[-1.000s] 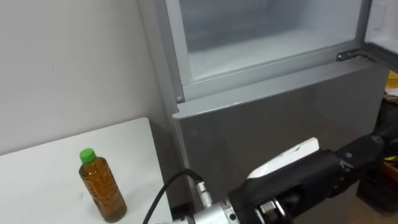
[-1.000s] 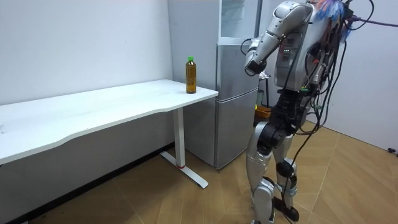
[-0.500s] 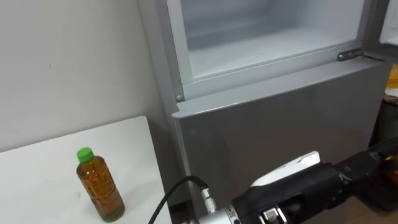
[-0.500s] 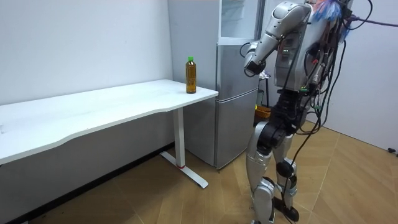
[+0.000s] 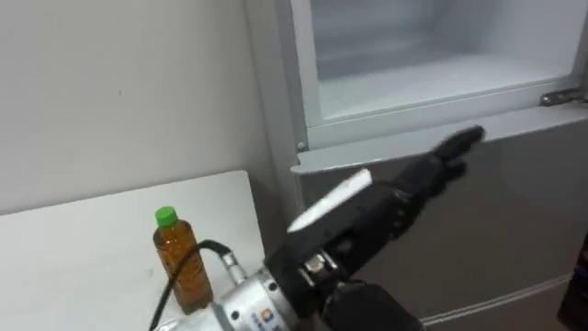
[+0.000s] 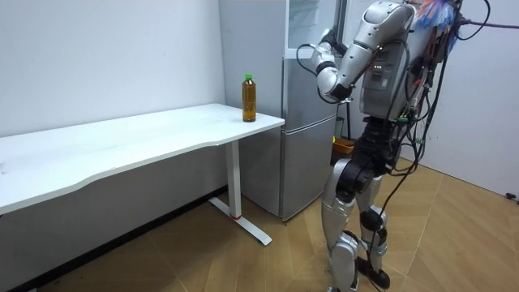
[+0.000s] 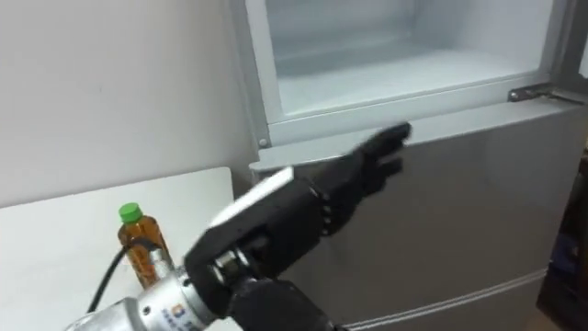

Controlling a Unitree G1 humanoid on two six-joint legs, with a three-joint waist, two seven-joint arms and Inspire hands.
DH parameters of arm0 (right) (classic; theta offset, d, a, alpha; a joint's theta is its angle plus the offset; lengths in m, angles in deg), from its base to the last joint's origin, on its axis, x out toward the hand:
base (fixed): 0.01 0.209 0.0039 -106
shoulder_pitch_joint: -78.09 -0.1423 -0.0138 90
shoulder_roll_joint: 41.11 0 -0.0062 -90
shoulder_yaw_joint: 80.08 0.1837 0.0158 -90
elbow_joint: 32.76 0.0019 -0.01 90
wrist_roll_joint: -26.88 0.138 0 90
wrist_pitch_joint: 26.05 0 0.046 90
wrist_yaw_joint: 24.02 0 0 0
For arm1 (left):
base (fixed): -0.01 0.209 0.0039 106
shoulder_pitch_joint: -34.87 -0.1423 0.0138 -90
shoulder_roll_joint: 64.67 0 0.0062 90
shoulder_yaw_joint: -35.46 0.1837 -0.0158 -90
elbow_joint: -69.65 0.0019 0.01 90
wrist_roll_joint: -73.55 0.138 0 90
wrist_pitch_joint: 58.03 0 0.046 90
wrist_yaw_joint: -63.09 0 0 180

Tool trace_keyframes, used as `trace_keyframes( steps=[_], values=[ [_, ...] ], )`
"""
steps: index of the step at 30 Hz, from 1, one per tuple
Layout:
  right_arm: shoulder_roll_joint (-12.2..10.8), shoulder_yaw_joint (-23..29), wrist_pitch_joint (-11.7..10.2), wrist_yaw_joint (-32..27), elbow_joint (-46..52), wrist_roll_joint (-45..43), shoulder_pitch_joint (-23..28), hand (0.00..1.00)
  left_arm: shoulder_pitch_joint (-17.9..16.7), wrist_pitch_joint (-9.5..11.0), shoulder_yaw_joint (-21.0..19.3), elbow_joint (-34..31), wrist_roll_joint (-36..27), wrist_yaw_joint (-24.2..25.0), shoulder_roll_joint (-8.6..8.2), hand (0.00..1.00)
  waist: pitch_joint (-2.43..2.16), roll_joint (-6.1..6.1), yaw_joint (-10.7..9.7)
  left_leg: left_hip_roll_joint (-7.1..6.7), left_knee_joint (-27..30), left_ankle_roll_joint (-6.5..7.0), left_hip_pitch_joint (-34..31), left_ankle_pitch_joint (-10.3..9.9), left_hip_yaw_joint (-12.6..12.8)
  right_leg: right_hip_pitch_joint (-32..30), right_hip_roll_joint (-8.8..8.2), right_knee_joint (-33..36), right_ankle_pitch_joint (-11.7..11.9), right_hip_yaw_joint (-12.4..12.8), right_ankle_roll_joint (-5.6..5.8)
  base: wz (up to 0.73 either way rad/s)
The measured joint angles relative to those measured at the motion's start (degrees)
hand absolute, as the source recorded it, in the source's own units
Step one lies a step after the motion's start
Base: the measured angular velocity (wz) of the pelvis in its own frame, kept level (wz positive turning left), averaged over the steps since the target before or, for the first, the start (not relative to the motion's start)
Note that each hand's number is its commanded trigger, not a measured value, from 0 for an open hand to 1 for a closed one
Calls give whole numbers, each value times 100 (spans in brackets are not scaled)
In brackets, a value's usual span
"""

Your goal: Put the bottle in the upper fridge

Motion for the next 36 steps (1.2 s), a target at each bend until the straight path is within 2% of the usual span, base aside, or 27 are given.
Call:
trace_keyframes(
  steps=[2,4,6,9,13,15,18,22,23,25,27,28,30,31,33,34,35,36],
  values=[
    [-4,97,-58,-15,-12,-5,110,0,-179,134,-378,-89,95,-193,41,0,-11,-26,173,1,-1,0,35,0,-33,52,0,-10,0,-18,0,7],
    [-49,222,-116,-64,-19,-5,216,0,-524,174,-795,-264,174,-383,77,0,-26,-38,311,0,-7,-1,67,0,-75,107,3,-12,0,-71,0,11],
    [-77,304,-128,-113,-47,-8,257,0,-992,297,-1284,-565,242,-668,94,0,-18,-64,471,0,-16,-13,46,7,-108,100,3,-14,-3,-134,-3,9],
    [-73,324,-244,-100,-35,-90,375,0,-1293,509,-1823,-701,380,-963,84,0,-38,-99,674,-1,21,-15,-1,8,-178,103,5,-15,-11,-186,-12,10],
    [-106,451,-347,-78,22,-170,485,0,-1560,847,-2297,-955,640,-1349,78,0,-49,-92,732,-15,57,-16,-52,8,-283,156,5,-69,-11,-295,-13,15],
    [-113,540,-356,-91,6,-173,546,0,-1755,1023,-2527,-1001,863,-1604,47,0,-72,-61,797,-18,62,-16,-51,8,-319,182,11,-93,-11,-321,-14,7],
    [-92,605,-437,-109,11,-170,620,0,-2049,1126,-2750,-984,865,-2018,-8,0,-78,1,869,-18,60,-18,-59,7,-349,182,11,-88,-11,-356,-14,3],
    [-128,784,-442,-112,44,-185,701,0,-2330,1242,-3057,-719,854,-2589,-47,0,-64,18,883,-20,61,-23,-47,11,-409,229,11,-80,-11,-439,-14,9],
    [-131,814,-433,-113,85,-195,736,0,-2504,1352,-3138,-480,821,-2724,-54,0,-60,23,893,-23,40,-25,-3,12,-409,267,7,-81,-12,-458,-13,0],
    [-147,837,-421,-121,242,-215,826,0,-2794,1402,-3160,-40,786,-2896,-90,0,-58,18,889,-25,9,-36,33,19,-410,279,5,-64,-22,-481,-11,0],
    [-174,854,-404,-165,414,-205,926,0,-3188,1409,-3126,938,654,-3070,-137,0,-51,-1,920,-25,8,-42,44,22,-402,297,6,-87,-39,-482,-35,0],
    [-184,864,-406,-169,486,-203,944,0,-3284,1396,-3111,1189,623,-3108,-175,0,-48,-7,919,-25,7,-43,41,22,-403,297,7,-91,-43,-485,-36,0],
    [-218,892,-419,-178,518,-190,1006,0,-3538,1393,-3017,2319,434,-3238,-281,0,-17,-68,954,-25,6,-47,43,24,-419,320,9,-110,-51,-515,-42,5],
    [-232,912,-419,-177,523,-194,1013,0,-3577,1390,-3011,2580,368,-3243,-302,0,-16,-93,957,-25,5,-48,45,23,-428,326,9,-112,-54,-526,-41,7],
    [-262,922,-411,-169,512,-184,1051,0,-3653,1403,-2965,3731,179,-3360,-367,0,-17,-182,1008,-26,3,-67,71,9,-448,363,9,-120,-67,-548,-36,5],
    [-262,927,-406,-165,514,-187,1050,0,-3657,1413,-2936,4053,111,-3393,-373,0,-10,-193,1024,-26,5,-69,69,8,-459,365,10,-119,-68,-551,-36,3],
    [-261,938,-401,-149,528,-187,1076,0,-3659,1414,-2909,4707,88,-3448,-373,0,-2,-230,1024,-26,7,-70,66,7,-468,362,11,-114,-68,-566,-36,3],
    [-254,940,-368,-101,612,-175,1100,0,-3672,1410,-2843,5317,75,-3474,-373,0,-19,-236,1024,-26,11,-75,67,1,-471,368,13,-111,-68,-580,-36,4]
  ],
)
